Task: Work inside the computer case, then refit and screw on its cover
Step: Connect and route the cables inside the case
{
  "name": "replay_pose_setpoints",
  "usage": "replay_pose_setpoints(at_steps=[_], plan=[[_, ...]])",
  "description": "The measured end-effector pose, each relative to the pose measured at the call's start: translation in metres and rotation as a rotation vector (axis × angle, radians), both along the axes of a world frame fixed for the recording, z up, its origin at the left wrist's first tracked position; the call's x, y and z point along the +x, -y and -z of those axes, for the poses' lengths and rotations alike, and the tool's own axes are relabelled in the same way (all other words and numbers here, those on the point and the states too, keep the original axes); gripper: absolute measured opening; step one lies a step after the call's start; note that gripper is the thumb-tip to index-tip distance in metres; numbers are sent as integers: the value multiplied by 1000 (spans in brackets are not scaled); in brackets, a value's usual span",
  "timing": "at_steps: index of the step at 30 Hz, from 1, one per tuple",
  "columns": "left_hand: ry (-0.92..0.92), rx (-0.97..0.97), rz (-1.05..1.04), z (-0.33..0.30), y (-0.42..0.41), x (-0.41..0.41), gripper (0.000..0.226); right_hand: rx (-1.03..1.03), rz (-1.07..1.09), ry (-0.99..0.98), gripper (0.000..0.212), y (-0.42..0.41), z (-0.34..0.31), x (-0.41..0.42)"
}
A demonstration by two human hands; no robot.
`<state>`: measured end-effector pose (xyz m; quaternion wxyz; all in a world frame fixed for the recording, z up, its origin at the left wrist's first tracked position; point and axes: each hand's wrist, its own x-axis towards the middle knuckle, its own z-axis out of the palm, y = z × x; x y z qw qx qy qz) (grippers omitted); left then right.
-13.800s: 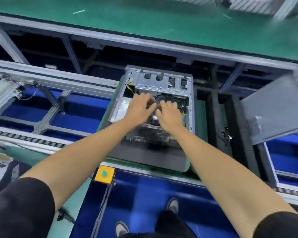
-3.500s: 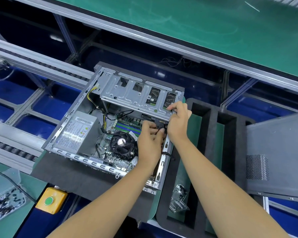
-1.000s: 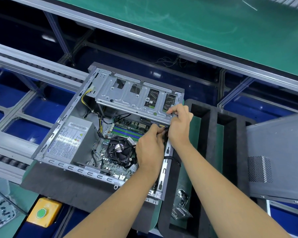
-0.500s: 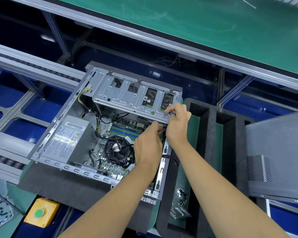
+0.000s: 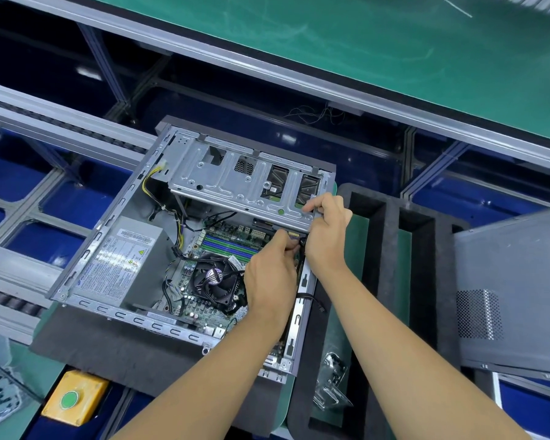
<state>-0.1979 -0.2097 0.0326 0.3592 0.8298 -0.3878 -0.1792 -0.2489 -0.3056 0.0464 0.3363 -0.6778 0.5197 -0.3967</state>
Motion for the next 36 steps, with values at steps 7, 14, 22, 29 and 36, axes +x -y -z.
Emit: replay_pose_setpoints(at_steps=[7, 14, 22, 29, 36], plan=[[37, -21, 32, -3, 1, 0, 14, 1, -6, 8, 48, 0, 1, 0], [76, -11, 8, -4, 6, -1, 15, -4, -1, 3, 47, 0, 2, 0], [-28, -77, -13, -5, 10, -3, 14, 7, -5, 6, 48, -1, 1, 0], [169, -101, 91, -6, 11, 6, 22, 6, -7, 7, 47, -1, 0, 0], [227, -62, 211, -12, 9, 30, 45, 8, -13, 15, 46, -1, 2, 0]])
